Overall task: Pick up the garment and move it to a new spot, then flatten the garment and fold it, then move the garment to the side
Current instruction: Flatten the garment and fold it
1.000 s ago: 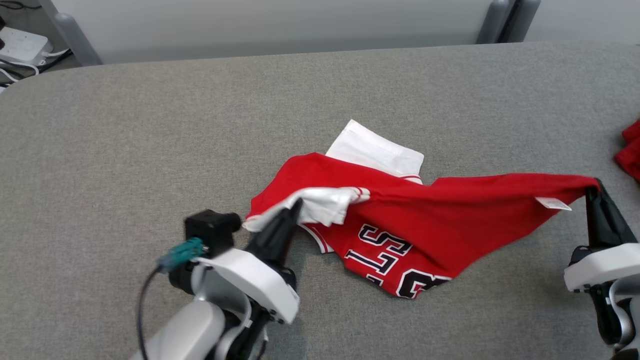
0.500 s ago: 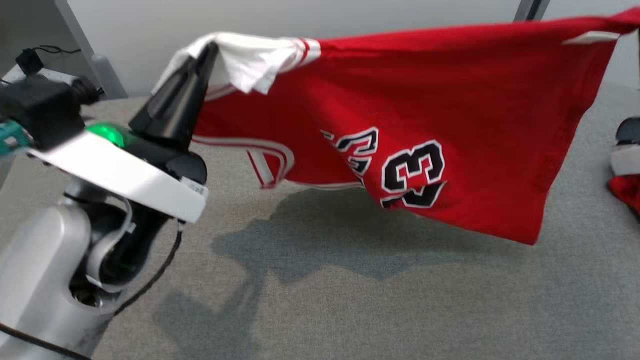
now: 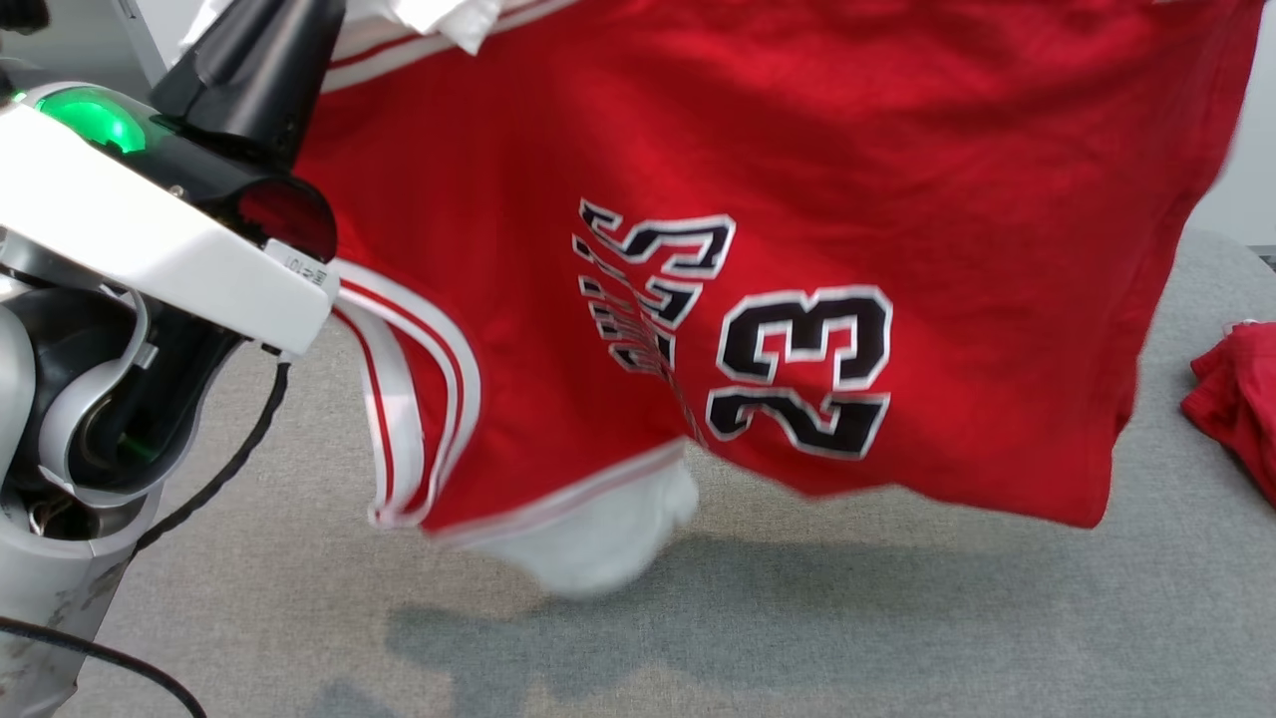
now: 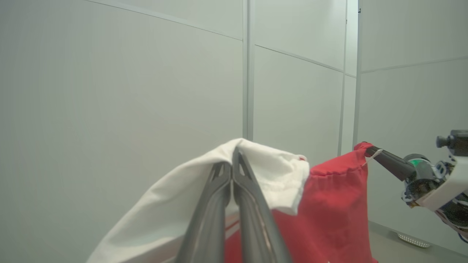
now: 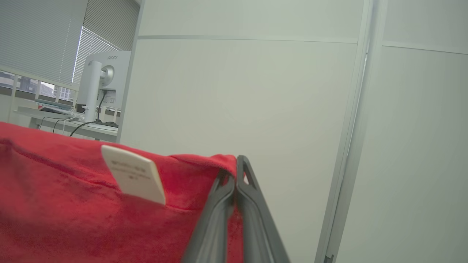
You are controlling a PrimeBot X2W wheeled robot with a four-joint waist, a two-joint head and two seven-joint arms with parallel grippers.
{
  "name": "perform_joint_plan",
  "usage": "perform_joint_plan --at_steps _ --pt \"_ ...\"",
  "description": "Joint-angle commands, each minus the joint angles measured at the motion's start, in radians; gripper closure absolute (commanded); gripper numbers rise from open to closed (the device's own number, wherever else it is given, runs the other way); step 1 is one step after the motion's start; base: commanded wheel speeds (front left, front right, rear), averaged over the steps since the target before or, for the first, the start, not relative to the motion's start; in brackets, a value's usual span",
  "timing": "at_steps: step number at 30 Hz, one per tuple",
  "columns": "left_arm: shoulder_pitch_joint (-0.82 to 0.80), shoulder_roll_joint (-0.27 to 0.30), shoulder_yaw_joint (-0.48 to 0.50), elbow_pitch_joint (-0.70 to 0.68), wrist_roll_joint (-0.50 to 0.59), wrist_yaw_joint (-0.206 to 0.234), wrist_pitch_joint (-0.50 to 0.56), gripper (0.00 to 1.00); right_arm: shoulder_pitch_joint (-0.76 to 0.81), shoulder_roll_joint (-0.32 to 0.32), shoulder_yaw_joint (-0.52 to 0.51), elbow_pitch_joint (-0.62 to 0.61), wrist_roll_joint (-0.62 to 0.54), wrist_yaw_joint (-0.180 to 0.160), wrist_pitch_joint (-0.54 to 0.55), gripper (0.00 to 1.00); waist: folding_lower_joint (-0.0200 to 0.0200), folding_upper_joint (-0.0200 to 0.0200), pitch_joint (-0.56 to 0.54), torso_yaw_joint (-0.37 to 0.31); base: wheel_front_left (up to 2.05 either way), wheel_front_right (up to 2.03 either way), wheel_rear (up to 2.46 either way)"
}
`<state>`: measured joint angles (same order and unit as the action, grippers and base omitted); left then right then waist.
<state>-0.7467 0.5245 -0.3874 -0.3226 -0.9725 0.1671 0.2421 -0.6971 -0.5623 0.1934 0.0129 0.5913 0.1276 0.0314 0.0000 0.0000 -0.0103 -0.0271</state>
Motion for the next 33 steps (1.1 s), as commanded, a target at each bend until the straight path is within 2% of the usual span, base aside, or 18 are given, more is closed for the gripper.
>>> perform_joint_plan --at_steps 1,9,13,17,19,22,25,28,29,32,33 --pt "-0.057 0.039 0.041 -0.015 -0.002 -0.004 0.010 1.00 -0.017 -0.023 0.006 -0.029 0.011 0.003 0.010 1.00 0.0000 0.0000 -0.001 -0.002 0.00 0.00 0.00" --pt "-0.061 0.053 0.042 -0.030 -0.006 0.005 0.032 1.00 -0.002 -0.057 -0.041 -0.074 0.093 0.003 0.073 1.00 0.0000 0.0000 0.000 -0.012 0.00 0.00 0.00" --pt "-0.073 0.041 0.073 -0.088 -0.055 0.023 0.047 1.00 0.024 -0.098 -0.156 -0.130 0.122 0.003 0.099 1.00 0.0000 0.0000 0.003 -0.008 0.00 0.00 0.00" --pt "-0.098 0.033 0.102 -0.154 -0.116 0.058 0.091 1.00 0.038 -0.098 -0.264 -0.182 0.137 0.003 0.156 1.00 0.0000 0.0000 0.032 -0.015 0.00 0.00 0.00" --pt "-0.105 0.023 0.090 -0.137 -0.142 0.064 0.119 1.00 0.039 -0.072 -0.251 -0.152 0.146 0.003 0.210 1.00 0.0000 0.0000 0.048 -0.019 0.00 0.00 0.00" --pt "-0.120 -0.002 0.047 -0.031 -0.163 0.049 0.148 1.00 0.000 -0.025 -0.164 -0.028 0.133 0.003 0.274 1.00 0.0000 0.0000 0.077 -0.022 0.00 0.00 0.00" --pt "-0.169 -0.040 0.004 0.156 -0.134 0.009 0.126 1.00 -0.106 0.027 -0.048 0.171 0.079 0.003 0.266 1.00 0.0000 0.0000 0.104 -0.019 0.00 0.00 0.00" --pt "-0.263 -0.076 -0.041 0.398 -0.043 -0.056 0.048 1.00 -0.261 0.087 0.071 0.380 0.002 0.003 0.186 1.00 0.0000 0.0000 0.121 -0.015 0.00 0.00 0.00" --pt "-0.349 -0.115 -0.048 0.550 0.014 -0.102 -0.052 1.00 -0.385 0.116 0.090 0.512 -0.073 0.003 0.048 1.00 0.0000 0.0000 0.126 -0.006 0.00 0.00 0.00" --pt "-0.483 -0.180 -0.051 0.695 0.072 -0.210 -0.227 1.00 -0.548 0.121 0.075 0.664 -0.221 0.003 -0.217 1.00 0.0000 0.0000 0.136 0.016 0.00 0.00 0.00" --pt "-0.521 -0.194 -0.058 0.719 0.091 -0.243 -0.283 1.00 -0.588 0.117 0.078 0.703 -0.267 0.003 -0.257 1.00 0.0000 0.0000 0.144 0.024 0.00 0.00 0.00"
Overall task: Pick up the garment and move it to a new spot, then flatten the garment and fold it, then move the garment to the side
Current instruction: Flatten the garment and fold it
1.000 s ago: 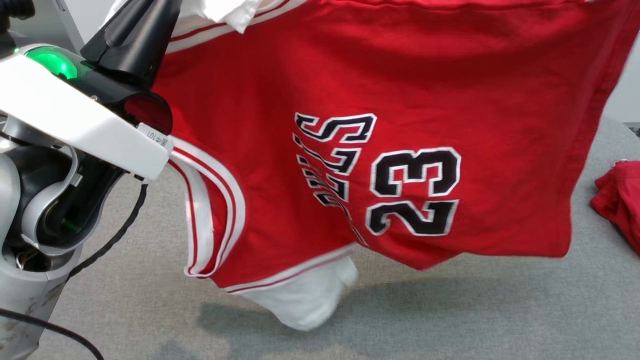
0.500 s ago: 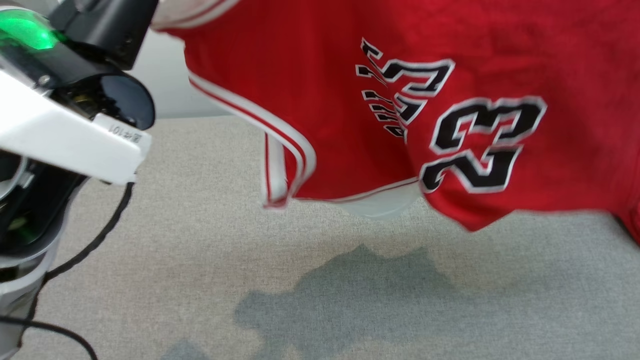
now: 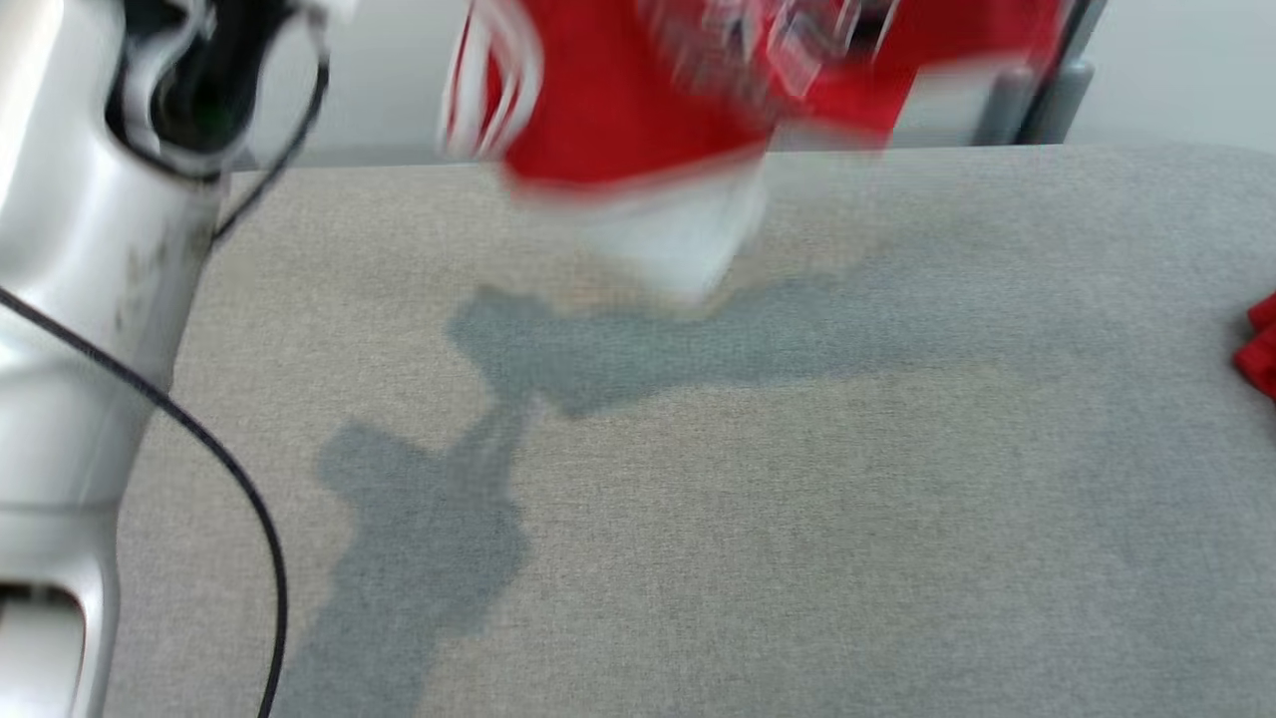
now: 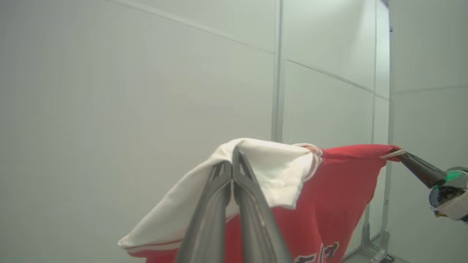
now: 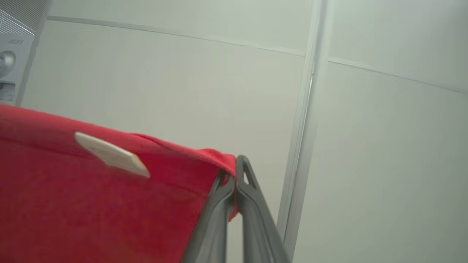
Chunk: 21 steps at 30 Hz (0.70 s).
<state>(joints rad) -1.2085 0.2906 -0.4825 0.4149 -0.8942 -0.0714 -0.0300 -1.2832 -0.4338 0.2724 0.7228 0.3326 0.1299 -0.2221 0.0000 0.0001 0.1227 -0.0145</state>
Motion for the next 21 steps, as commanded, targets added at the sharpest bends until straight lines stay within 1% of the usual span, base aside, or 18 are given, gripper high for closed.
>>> perform_joint_plan --at_steps 1,3,4,5,7,10,12,15,18,21 --pt "-0.084 0.022 0.030 -0.006 0.013 -0.029 -0.055 1.00 -0.030 -0.014 0.005 0.025 -0.043 0.001 -0.021 1.00 0.0000 -0.0001 0.020 0.019 0.00 0.00 0.00" --pt "-0.088 0.002 0.002 0.002 -0.009 -0.053 -0.100 1.00 -0.041 -0.015 0.044 0.082 -0.079 0.001 -0.033 1.00 0.0000 -0.0001 0.037 0.029 0.00 0.00 0.00" --pt "-0.071 0.003 -0.024 0.000 -0.020 -0.056 -0.103 1.00 -0.029 -0.016 0.068 0.107 -0.086 0.001 -0.036 1.00 0.0000 -0.0001 0.047 0.031 0.00 0.00 0.00" --pt "-0.071 0.003 -0.024 0.000 -0.020 -0.056 -0.103 1.00 -0.029 -0.016 0.068 0.107 -0.086 0.001 -0.036 1.00 0.0000 -0.0001 0.047 0.031 0.00 0.00 0.00" --pt "-0.004 0.013 -0.088 -0.019 -0.054 -0.058 -0.105 1.00 0.018 -0.023 0.123 0.154 -0.089 0.001 -0.038 1.00 0.0000 -0.0001 0.069 0.034 0.00 0.00 0.00" --pt "0.141 0.031 -0.174 -0.020 -0.105 -0.059 -0.132 1.00 0.124 -0.016 0.174 0.205 -0.044 0.001 -0.039 1.00 0.0000 -0.0001 0.102 0.031 0.00 0.00 0.00" --pt "0.230 0.032 -0.221 0.021 -0.129 -0.059 -0.155 1.00 0.197 -0.004 0.176 0.222 -0.006 0.001 -0.039 1.00 0.0000 -0.0001 0.121 0.026 0.00 0.00 0.00" --pt "0.338 0.006 -0.264 0.124 -0.182 -0.059 -0.178 1.00 0.303 0.024 0.176 0.257 0.038 0.001 -0.039 1.00 0.0000 -0.0001 0.136 0.013 0.00 0.00 0.00" --pt "0.408 -0.021 -0.298 0.211 -0.212 -0.059 -0.195 1.00 0.379 0.052 0.192 0.289 0.069 0.001 -0.039 1.00 0.0000 -0.0001 0.142 -0.004 0.00 0.00 0.00" --pt "0.458 -0.033 -0.344 0.248 -0.227 -0.059 -0.191 1.00 0.433 0.059 0.195 0.302 0.105 0.001 -0.039 1.00 0.0000 -0.0001 0.137 -0.011 0.00 0.00 0.00"
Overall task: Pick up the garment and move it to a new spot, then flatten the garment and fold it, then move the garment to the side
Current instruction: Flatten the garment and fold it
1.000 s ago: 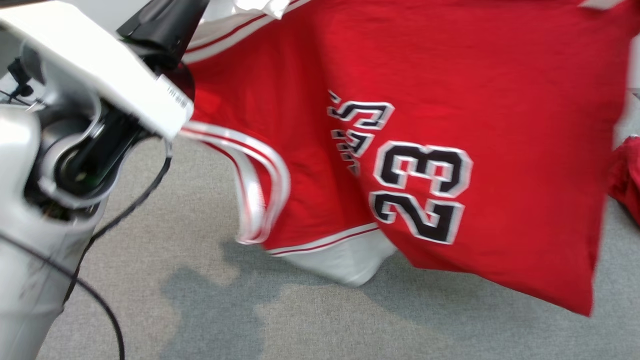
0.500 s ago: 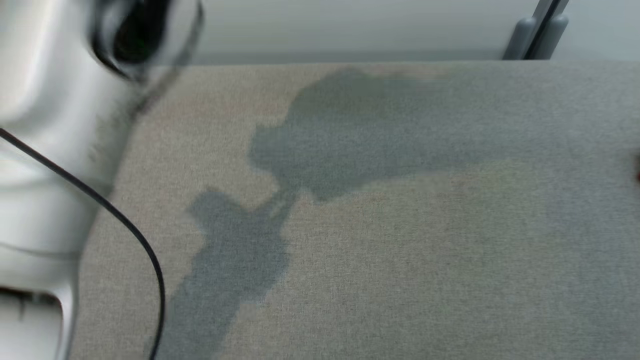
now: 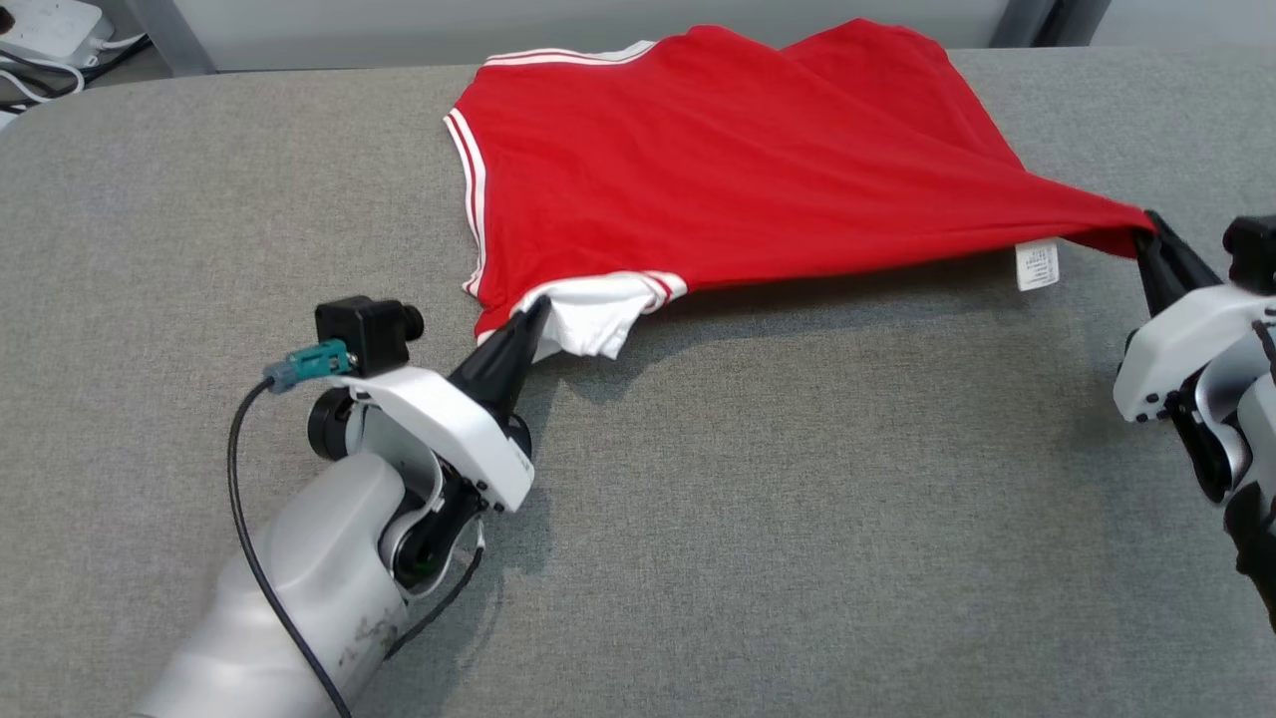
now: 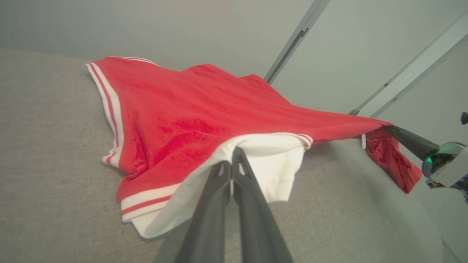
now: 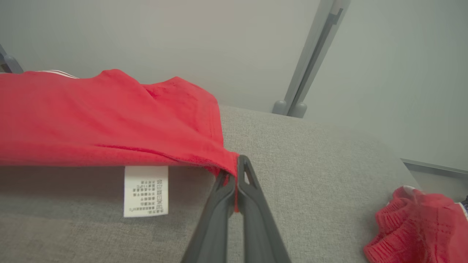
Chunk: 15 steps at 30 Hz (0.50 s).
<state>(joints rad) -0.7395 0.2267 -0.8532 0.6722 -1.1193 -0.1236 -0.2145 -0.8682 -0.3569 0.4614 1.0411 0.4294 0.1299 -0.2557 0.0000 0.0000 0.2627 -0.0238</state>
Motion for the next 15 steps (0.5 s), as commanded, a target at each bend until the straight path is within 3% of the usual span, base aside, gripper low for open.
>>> perform_joint_plan --at_steps 1,7,9,15 --pt "0.003 0.032 0.012 -0.003 0.002 -0.007 -0.007 1.00 0.036 -0.019 0.007 -0.015 0.018 0.001 -0.006 1.00 0.0000 0.0000 -0.006 -0.002 0.00 0.00 0.00" --pt "0.108 0.043 -0.040 -0.013 0.028 0.018 -0.015 1.00 0.161 -0.035 0.014 -0.030 0.084 0.001 -0.006 1.00 0.0000 0.0000 -0.045 0.011 0.00 0.00 0.00" --pt "0.169 0.066 -0.049 -0.060 0.045 0.074 -0.022 1.00 0.237 -0.044 0.031 -0.043 0.116 0.001 -0.006 1.00 0.0000 0.0000 -0.061 0.021 0.00 0.00 0.00" --pt "0.285 0.132 -0.055 -0.222 0.063 0.186 -0.026 1.00 0.366 -0.075 0.034 -0.105 0.158 0.001 -0.006 1.00 0.0000 0.0000 -0.078 0.035 0.00 0.00 0.00"
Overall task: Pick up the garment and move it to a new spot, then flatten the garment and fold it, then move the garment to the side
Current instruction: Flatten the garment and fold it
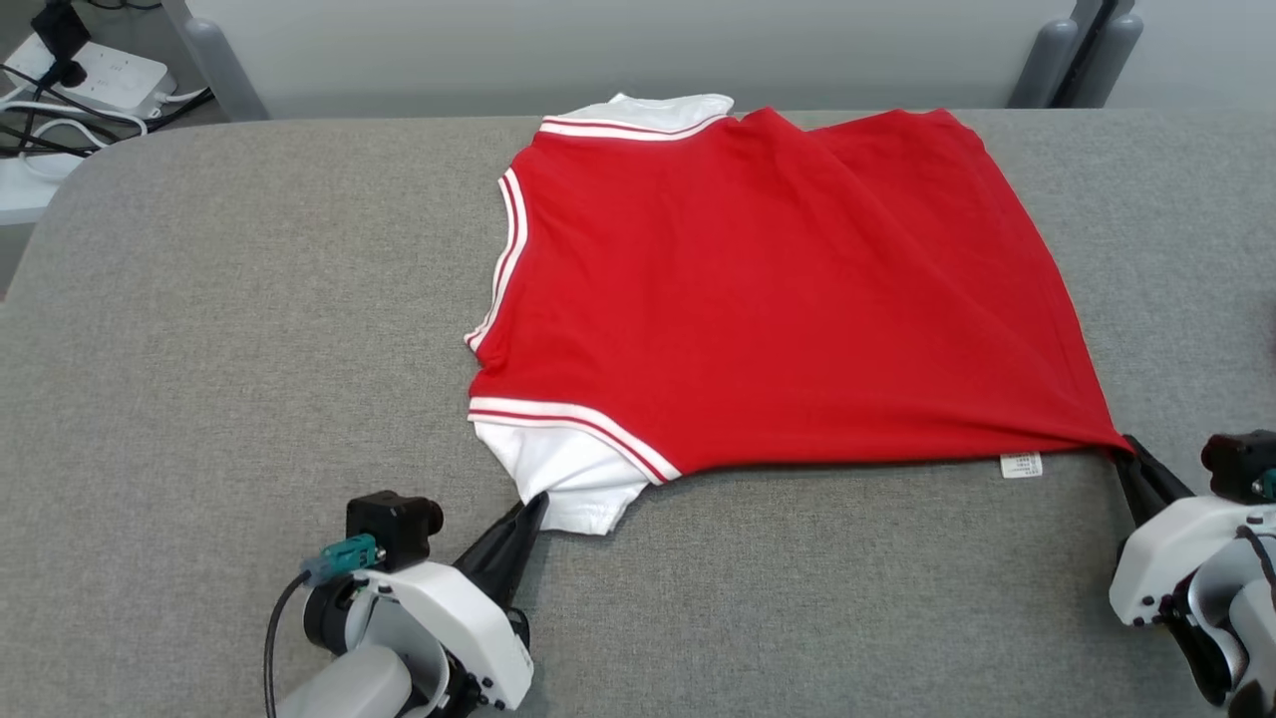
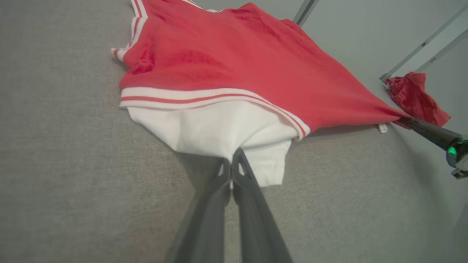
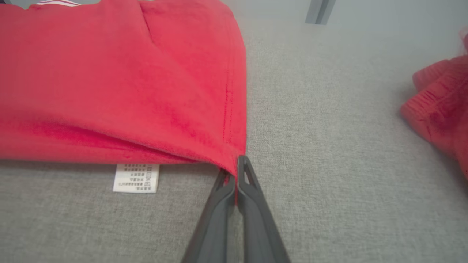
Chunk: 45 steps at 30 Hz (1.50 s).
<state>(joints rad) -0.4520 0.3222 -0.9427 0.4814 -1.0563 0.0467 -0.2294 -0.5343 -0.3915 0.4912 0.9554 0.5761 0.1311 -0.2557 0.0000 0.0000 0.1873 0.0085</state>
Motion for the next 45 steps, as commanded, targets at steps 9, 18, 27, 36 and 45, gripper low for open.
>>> perform_joint_plan --at_steps 9,18,27,36,45 --pt "0.112 0.183 0.001 -0.378 0.035 0.231 0.103 1.00 0.154 -0.081 -0.038 -0.163 0.012 0.000 0.025 1.00 0.0000 0.0000 -0.004 -0.016 0.00 0.00 0.00" --pt "0.151 0.335 -0.060 -0.635 0.095 0.418 0.275 1.00 0.267 -0.107 -0.053 -0.341 0.024 0.000 0.173 1.00 0.0000 0.0000 0.004 -0.017 0.00 0.00 0.00" --pt "0.157 0.372 -0.086 -0.727 0.100 0.482 0.356 1.00 0.437 -0.126 -0.175 -0.575 -0.002 0.000 0.357 1.00 0.0000 0.0000 0.011 -0.018 0.00 0.00 0.00" --pt "0.167 0.336 -0.071 -0.673 0.076 0.473 0.329 0.00 0.524 -0.066 -0.319 -0.717 -0.093 0.000 0.439 0.00 0.0000 0.0000 0.010 -0.025 0.00 0.00 0.00" --pt "0.178 0.309 0.017 -0.684 0.044 0.488 0.234 0.00 0.525 -0.024 -0.455 -0.865 -0.202 0.000 0.358 0.00 0.0000 0.0000 0.000 -0.022 0.00 0.00 0.00"
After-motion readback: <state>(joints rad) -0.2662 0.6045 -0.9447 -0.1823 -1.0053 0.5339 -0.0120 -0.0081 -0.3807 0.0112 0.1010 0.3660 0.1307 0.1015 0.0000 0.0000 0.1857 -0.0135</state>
